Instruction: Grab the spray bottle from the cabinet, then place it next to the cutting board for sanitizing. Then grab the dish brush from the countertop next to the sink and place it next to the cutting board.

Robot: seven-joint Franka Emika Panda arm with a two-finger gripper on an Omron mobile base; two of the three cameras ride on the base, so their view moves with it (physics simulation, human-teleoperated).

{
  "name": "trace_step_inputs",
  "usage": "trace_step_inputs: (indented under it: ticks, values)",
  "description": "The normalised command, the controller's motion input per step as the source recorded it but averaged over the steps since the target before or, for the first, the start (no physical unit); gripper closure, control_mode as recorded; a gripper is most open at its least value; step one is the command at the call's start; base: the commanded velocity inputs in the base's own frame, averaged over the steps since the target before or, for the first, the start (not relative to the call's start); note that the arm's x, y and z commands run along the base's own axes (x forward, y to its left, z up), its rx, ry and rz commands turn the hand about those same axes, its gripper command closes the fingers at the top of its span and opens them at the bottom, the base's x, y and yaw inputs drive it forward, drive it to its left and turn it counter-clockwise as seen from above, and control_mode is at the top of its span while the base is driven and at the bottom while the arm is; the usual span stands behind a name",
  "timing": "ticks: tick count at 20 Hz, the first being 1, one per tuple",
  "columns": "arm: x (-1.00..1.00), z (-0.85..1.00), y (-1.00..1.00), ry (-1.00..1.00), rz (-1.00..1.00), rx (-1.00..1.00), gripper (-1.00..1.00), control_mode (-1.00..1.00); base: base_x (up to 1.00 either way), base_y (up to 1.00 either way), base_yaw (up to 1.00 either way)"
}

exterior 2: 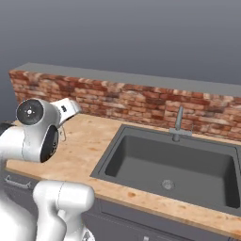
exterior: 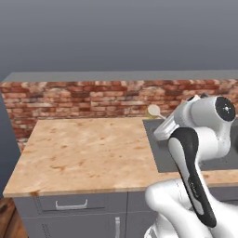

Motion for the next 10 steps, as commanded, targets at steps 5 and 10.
trace_step_inputs:
  ticks: [5,10]
  values:
    - [-1.00,0.45,-0.32,-0.03,-0.03,0.00,1.00,-1.00,0.00,0.00,0.00]
    - [-0.20,0.00,-0.07,-0.04,0.00,0.00,1.00,1.00,-0.80,-0.29,-0.01]
